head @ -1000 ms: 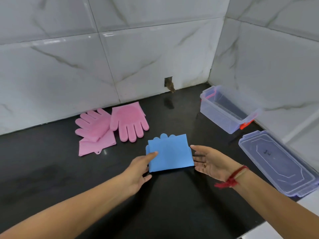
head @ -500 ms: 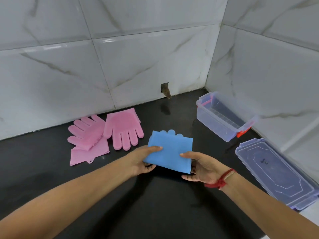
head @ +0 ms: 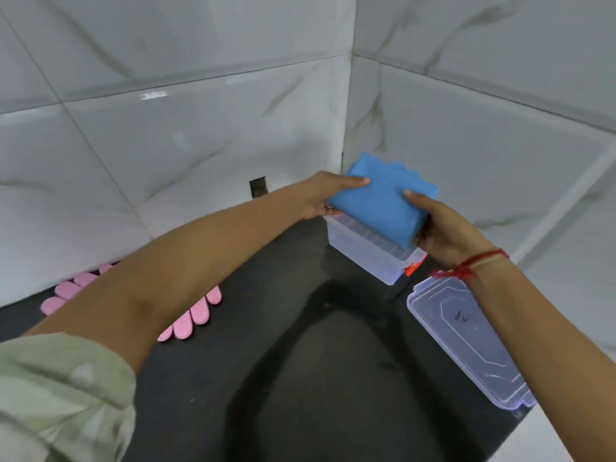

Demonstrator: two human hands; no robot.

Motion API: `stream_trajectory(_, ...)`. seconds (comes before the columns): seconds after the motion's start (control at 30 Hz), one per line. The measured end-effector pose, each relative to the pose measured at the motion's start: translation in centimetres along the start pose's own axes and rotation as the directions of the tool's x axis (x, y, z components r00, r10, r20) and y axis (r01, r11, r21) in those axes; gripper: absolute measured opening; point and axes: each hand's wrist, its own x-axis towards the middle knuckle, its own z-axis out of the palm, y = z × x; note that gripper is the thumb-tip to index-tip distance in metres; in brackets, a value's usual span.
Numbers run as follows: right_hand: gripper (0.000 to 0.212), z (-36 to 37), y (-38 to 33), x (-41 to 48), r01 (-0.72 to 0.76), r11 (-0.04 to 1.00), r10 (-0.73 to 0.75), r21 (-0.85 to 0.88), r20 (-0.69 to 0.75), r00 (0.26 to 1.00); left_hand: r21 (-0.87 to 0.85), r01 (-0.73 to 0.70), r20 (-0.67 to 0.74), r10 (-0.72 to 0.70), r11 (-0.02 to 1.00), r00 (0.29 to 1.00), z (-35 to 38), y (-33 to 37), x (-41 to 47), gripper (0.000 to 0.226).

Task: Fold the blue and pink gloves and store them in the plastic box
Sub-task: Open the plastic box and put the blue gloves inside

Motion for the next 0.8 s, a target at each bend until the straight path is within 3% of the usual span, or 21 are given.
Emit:
stream_trajectory(0.13,0.039,-1.8,-0.9,2.7,-0.108,0.979,0.089,-0.172,-0.113,0.99,0.11,0.085,0.006,-0.086,0.99,0.996,1.0,-0.1,4.0,0.027)
stream_trajectory(0.23,0.035,-2.5,-0.5,4.3,-0.204,0.919,0.165,-0.337,-0.139,0.976,0.293,0.104,-0.016,-0.103,0.95,0.995,1.2,-1.1,5.8,0.027)
stream_trajectory(0.37,0.024,-2.4,-0.3,5.4,-0.253,0.846,0.229,-0.468,-0.109,0.967,0.572,0.057,0.048,-0.103,0.818,0.993,1.8,-1.5,6.6,0.045)
stream_trajectory(0.5,0.033,-2.3,-0.5,6.4,-0.276,0.745,0.282,-0.608,-0.088,0.955,0.743,0.075,0.045,-0.161,0.665,0.986,2.5,-1.8,7.5,0.05)
stream_trajectory(0.6,0.036,-2.0,-0.5,7.0,-0.285,0.598,0.315,-0.749,-0.108,0.943,0.843,0.114,-0.033,-0.162,0.526,0.986,3.2,-2.5,8.1,0.055)
stream_trajectory(0.7,0.034,-1.7,-0.1,7.4,-0.259,0.431,0.316,-0.864,-0.124,0.94,0.926,0.079,-0.024,-0.153,0.369,0.988,4.0,-3.1,8.1,0.047)
stream_trajectory(0.77,0.038,-1.5,0.2,7.6,-0.213,0.239,0.266,-0.947,-0.147,0.953,0.954,0.046,-0.004,-0.139,0.296,0.99,4.4,-3.3,7.9,0.044)
stream_trajectory(0.8,0.042,-1.4,0.4,7.5,-0.167,0.089,0.2,-0.982,-0.147,0.969,0.963,0.038,-0.003,-0.13,0.266,0.991,4.6,-3.5,7.9,0.043)
